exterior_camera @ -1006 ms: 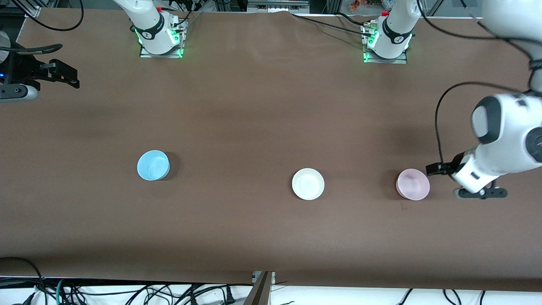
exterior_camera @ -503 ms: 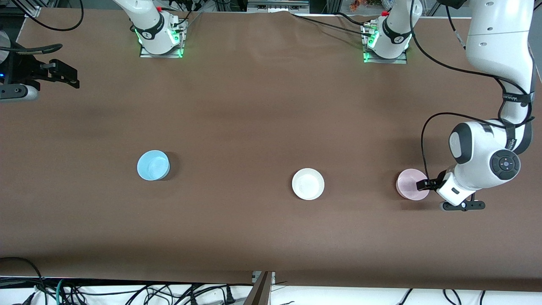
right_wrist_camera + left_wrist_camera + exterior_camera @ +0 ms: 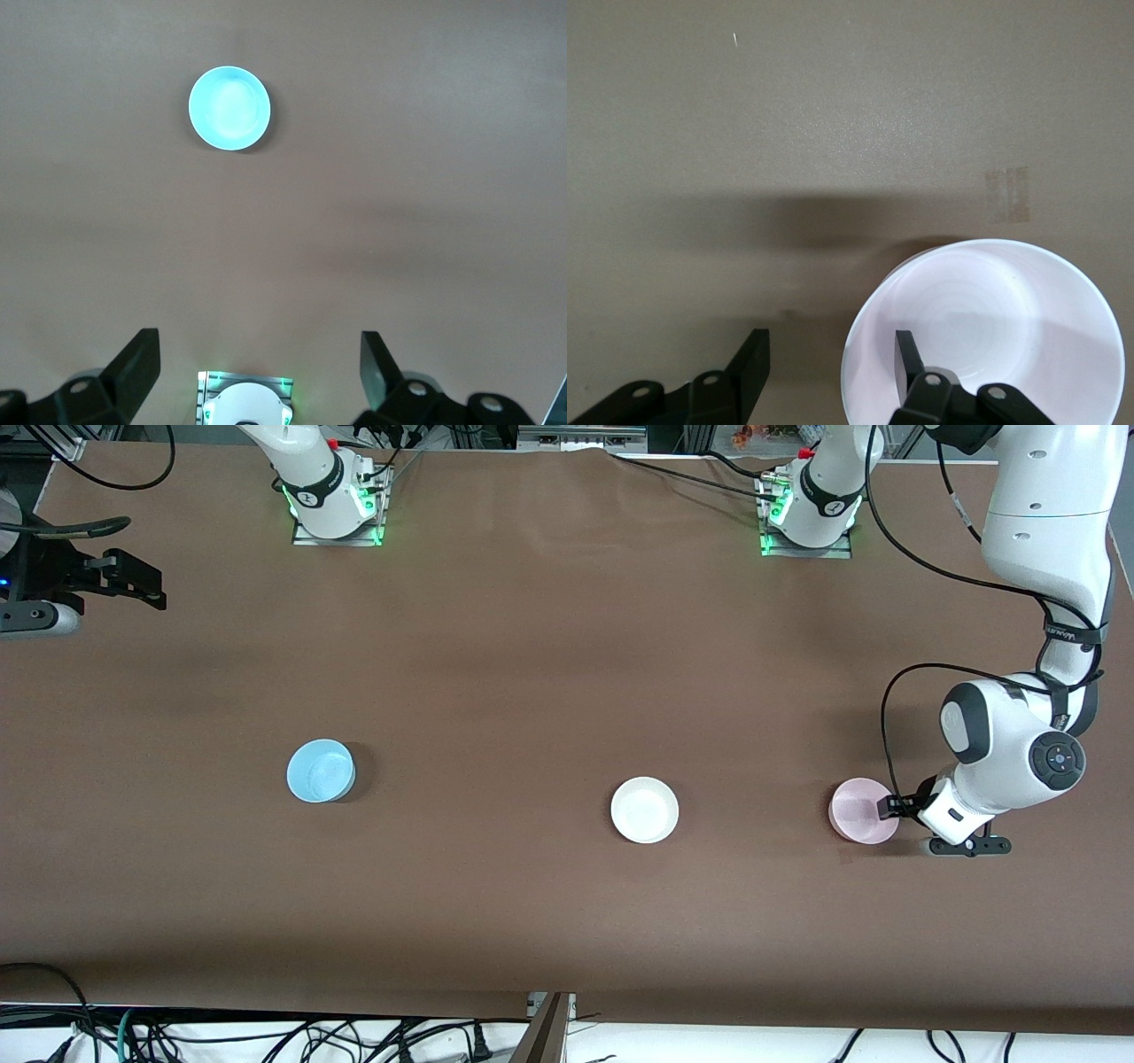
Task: Stack pink and blue bowls on white bowl
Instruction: 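Close the left gripper on the pink bowl's rim, then carry the pink bowl onto the white bowl while the right gripper reaches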
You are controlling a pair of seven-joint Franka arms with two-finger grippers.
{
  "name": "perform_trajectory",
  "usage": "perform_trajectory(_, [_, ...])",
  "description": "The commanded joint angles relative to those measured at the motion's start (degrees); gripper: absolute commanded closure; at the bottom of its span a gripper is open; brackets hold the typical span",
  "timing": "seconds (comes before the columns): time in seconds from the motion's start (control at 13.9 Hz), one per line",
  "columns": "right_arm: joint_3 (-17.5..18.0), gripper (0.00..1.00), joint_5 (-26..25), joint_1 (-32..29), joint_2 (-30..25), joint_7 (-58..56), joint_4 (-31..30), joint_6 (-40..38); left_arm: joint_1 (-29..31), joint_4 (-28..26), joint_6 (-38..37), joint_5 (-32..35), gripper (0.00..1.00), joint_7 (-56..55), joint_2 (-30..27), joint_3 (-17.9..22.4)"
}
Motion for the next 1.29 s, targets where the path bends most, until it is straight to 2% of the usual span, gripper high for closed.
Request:
perform_trajectory(0.0, [0.8,0.00,-0.7,-0.7,-0.1,0.7,0.3,-0.1,0.4,-1.0,0.7,-1.4,0.55,2.0,-1.0,-0.7])
perform_trajectory(0.36, [0.8,0.00,-0.7,-0.7,-0.1,0.6,0.3,-0.1,0.4,-1.0,0.7,-1.4,0.96,1.9,-1.1,-0.9])
perform_trajectory(0.43, [0.8,0.00,-0.7,-0.7,-0.1,0.6,0.3,-0.1,0.3,-1.0,0.7,-1.4,1.00,1.9,-1.2,-0.9])
perform_trajectory(0.65, [0.8,0.00,-0.6,-0.7,-0.1,0.7,0.3,0.0,-0.2,-0.3,0.5,-1.6,1.00,0.6,-1.6,-1.1])
perform_trajectory(0.79, [0.9,0.00,-0.6,-0.6,1.2,0.6,0.8,-0.1,-0.2,-0.1,0.4,-3.7,1.00,-3.6,-2.5,-3.1])
perform_trajectory(1.22, [1.1,0.00,-0.4,-0.2,2.9,0.8,2.4,-0.1,-0.3,0.1,0.7,-3.9,1.00,-26.1,-6.2,-13.7])
